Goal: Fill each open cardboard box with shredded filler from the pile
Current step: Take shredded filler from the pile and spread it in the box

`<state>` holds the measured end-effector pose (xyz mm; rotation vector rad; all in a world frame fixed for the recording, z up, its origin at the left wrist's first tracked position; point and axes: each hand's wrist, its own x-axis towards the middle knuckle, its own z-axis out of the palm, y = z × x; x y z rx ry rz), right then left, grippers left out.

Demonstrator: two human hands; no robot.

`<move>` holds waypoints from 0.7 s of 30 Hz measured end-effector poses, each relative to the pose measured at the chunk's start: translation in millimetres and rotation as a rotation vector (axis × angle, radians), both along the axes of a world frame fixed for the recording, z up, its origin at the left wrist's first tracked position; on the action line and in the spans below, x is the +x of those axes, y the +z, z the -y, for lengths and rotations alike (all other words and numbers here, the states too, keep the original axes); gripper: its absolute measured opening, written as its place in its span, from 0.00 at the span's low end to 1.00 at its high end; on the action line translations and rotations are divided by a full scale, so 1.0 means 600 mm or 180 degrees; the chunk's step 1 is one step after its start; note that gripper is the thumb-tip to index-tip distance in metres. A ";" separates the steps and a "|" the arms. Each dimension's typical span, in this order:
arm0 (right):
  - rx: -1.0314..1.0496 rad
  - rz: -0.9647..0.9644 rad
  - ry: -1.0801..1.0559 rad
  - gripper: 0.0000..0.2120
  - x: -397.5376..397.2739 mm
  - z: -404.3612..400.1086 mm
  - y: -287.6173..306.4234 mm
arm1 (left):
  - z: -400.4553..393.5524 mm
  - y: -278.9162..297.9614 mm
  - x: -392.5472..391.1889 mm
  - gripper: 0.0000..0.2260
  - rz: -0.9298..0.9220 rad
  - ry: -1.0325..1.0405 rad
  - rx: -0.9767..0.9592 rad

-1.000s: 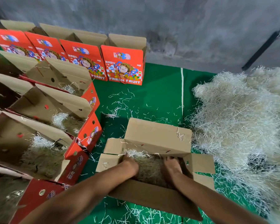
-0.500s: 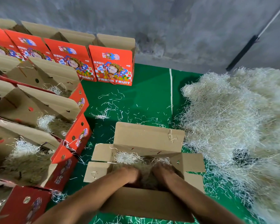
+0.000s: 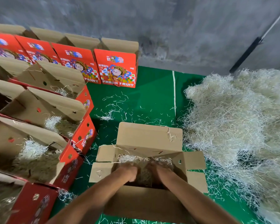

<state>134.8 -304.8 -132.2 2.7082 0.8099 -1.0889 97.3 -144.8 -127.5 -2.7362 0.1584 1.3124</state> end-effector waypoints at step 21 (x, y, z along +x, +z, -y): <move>0.0459 -0.0129 -0.0803 0.18 0.018 0.017 -0.003 | 0.063 0.013 -0.003 0.13 0.0258 0.0090 -0.0677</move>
